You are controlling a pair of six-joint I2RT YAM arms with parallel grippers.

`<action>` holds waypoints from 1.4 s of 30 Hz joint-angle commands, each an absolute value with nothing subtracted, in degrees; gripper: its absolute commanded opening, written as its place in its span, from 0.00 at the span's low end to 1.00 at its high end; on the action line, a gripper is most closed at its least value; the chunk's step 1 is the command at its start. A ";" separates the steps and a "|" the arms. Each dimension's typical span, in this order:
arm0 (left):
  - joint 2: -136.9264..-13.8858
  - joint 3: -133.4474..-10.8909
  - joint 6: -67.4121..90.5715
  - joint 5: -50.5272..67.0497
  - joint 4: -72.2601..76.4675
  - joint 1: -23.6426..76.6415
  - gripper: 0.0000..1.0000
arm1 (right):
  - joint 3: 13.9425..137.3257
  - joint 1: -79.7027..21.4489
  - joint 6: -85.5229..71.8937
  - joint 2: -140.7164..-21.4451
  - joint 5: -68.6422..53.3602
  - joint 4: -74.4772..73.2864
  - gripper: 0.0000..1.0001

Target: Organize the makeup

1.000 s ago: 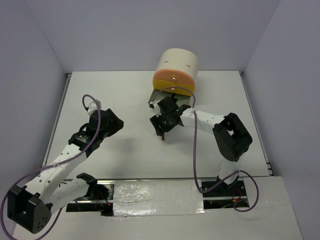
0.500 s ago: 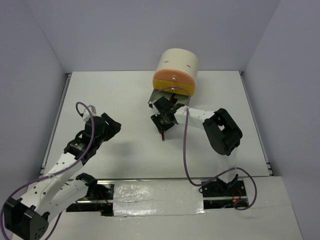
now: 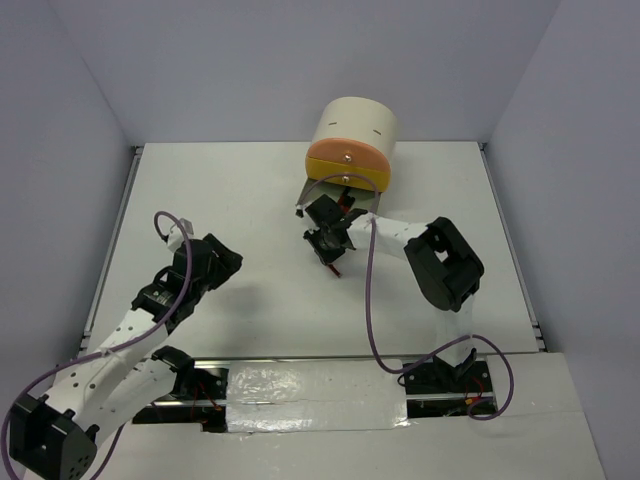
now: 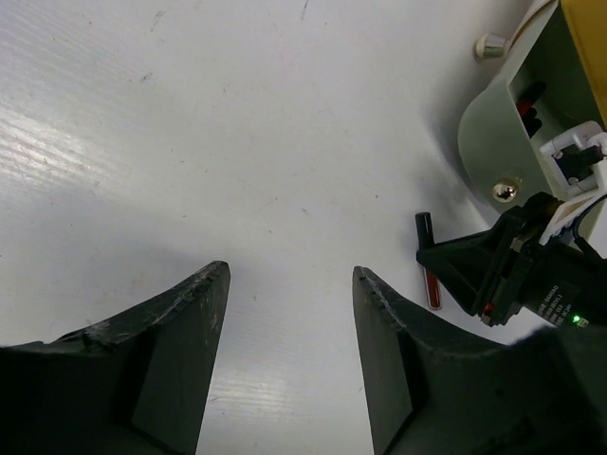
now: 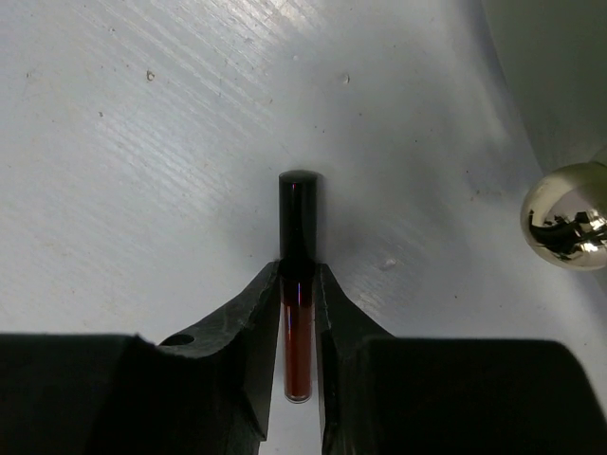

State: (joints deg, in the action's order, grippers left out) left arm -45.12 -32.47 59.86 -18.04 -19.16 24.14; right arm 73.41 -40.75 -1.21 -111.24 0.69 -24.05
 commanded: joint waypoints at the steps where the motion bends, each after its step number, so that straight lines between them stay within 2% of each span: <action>1: -44.30 -31.12 61.08 -17.49 -15.92 23.91 0.67 | 71.46 -41.66 1.66 -108.82 0.26 -23.20 0.19; 6: -44.30 -27.87 61.96 -16.44 -13.36 23.91 0.67 | 69.44 -41.66 6.93 -101.88 -2.36 -20.39 0.13; 17: -44.39 -24.87 62.49 -15.56 -10.81 23.91 0.67 | 70.66 -39.82 20.56 -87.11 -6.41 -17.40 0.11; 28: -44.03 -24.08 62.75 -15.12 -10.72 23.91 0.67 | 82.78 -26.12 33.21 -94.91 -17.39 -24.51 0.12; 42: -43.33 -23.03 63.02 -15.12 -10.11 23.91 0.67 | 82.35 -24.17 38.50 -101.16 -17.14 -23.20 0.21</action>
